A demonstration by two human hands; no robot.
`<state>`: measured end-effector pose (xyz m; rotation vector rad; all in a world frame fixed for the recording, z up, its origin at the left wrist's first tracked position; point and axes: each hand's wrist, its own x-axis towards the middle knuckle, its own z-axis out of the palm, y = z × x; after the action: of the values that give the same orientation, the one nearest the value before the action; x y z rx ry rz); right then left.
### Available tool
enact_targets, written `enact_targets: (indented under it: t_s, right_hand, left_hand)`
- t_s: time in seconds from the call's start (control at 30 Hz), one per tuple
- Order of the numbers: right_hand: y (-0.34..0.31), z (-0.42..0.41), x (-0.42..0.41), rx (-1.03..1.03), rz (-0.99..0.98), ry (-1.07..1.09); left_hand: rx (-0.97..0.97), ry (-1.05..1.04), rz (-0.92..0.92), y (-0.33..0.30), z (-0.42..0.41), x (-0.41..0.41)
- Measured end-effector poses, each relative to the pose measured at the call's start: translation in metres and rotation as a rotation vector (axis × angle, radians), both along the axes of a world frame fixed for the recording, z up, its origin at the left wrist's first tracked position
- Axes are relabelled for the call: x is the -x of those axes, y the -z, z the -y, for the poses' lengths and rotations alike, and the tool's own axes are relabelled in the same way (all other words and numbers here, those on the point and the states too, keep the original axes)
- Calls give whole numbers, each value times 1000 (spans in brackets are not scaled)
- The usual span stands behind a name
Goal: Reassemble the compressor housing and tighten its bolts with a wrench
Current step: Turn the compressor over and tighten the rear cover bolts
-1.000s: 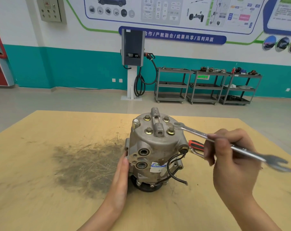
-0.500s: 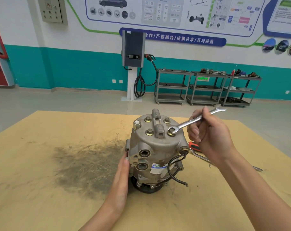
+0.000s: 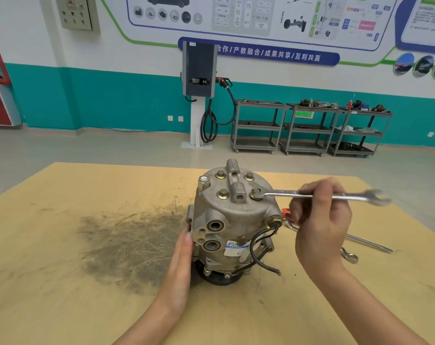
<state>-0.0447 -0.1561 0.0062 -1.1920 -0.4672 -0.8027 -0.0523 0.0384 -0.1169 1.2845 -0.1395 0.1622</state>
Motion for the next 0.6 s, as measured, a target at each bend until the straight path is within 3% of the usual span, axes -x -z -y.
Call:
enact_targets:
  t_s: [0.1, 0.2, 0.37, 0.43, 0.6]
  right_hand:
    - [8, -5, 18, 187, 219, 136]
    - [17, -10, 29, 353, 303, 253]
    - [6, -14, 38, 193, 300, 217]
    - [-6, -11, 37, 106, 232, 187]
    - [-22, 7, 12, -65, -169, -77]
  left_hand:
    - [8, 4, 2, 1, 0, 0]
    - [8, 4, -3, 1, -1, -1]
    - [19, 20, 3, 2, -1, -2]
    - [19, 15, -3, 2, -2, -2]
    - [16, 17, 1, 2, -2, -2]
